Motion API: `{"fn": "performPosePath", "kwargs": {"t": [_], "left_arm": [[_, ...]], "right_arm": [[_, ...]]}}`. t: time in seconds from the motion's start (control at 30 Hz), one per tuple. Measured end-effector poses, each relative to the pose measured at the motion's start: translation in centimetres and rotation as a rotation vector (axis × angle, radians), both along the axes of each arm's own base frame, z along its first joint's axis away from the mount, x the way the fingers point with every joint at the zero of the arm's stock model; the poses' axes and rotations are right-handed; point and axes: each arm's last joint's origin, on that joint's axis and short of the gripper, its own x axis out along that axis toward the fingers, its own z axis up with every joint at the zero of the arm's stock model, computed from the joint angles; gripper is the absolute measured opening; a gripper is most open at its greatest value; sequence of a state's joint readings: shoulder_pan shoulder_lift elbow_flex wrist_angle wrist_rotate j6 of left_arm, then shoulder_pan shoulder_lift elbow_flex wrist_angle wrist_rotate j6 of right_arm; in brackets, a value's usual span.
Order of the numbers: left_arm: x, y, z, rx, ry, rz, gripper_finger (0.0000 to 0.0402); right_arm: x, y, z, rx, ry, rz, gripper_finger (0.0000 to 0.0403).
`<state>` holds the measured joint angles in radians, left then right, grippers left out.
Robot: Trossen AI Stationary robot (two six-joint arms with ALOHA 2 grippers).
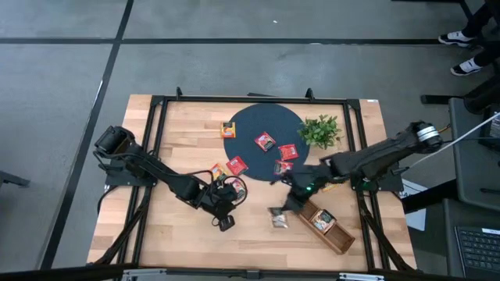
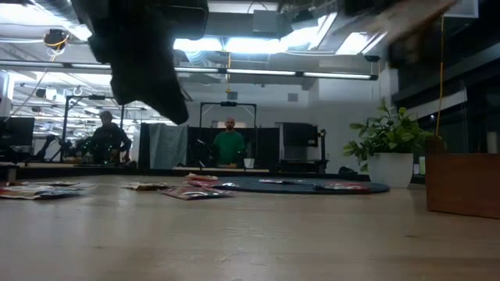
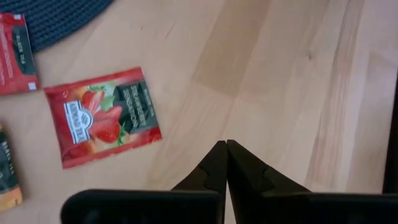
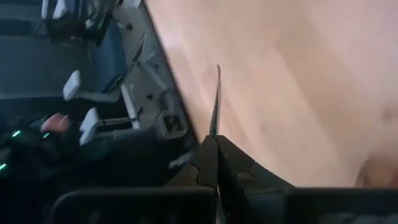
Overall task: Pick & Place Tea
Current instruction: Put the brown tea bag into the middle section of the wooden organizer
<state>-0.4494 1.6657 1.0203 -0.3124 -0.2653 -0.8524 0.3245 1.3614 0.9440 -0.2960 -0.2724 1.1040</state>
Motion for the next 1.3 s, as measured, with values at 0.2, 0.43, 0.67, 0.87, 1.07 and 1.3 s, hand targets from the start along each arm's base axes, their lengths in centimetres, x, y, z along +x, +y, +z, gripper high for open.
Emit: {"fn": "performPosePath", "kwargs": {"t": [0.2, 0.43, 0.67, 0.87, 1.07, 1.3], "left_arm": [[0.5, 0.7, 0.2, -0.011, -0.024, 0.025, 0.0003], [1.0, 1.5, 0.3, 0.005, -0.036, 0.017, 0.0006], [1.4, 2.2, 0.3, -0.025, -0.037, 0.010, 0.0009], [1.5, 2.5, 0.3, -0.028, -0.035, 0.017, 0.0002], [1.5, 2.5, 0.3, -0.027, -0.036, 0.018, 0.0008], [1.5, 2.5, 0.3, -0.025, -0.037, 0.019, 0.0003]], "right_arm": [[-4.4, 1.7, 1.7, -0.050, 0.098, -0.083, 0.0002], [-7.9, 3.8, 1.8, -0.100, 0.185, -0.180, 0.0002], [-10.5, 5.6, 1.2, -0.135, 0.267, -0.245, 0.0002], [-13.0, 6.4, 0.7, -0.176, 0.359, -0.313, 0.0002], [-14.6, 6.7, 0.4, -0.224, 0.355, -0.418, 0.0002], [-15.1, 6.4, 0.2, -0.242, 0.382, -0.460, 0.0002]]}}
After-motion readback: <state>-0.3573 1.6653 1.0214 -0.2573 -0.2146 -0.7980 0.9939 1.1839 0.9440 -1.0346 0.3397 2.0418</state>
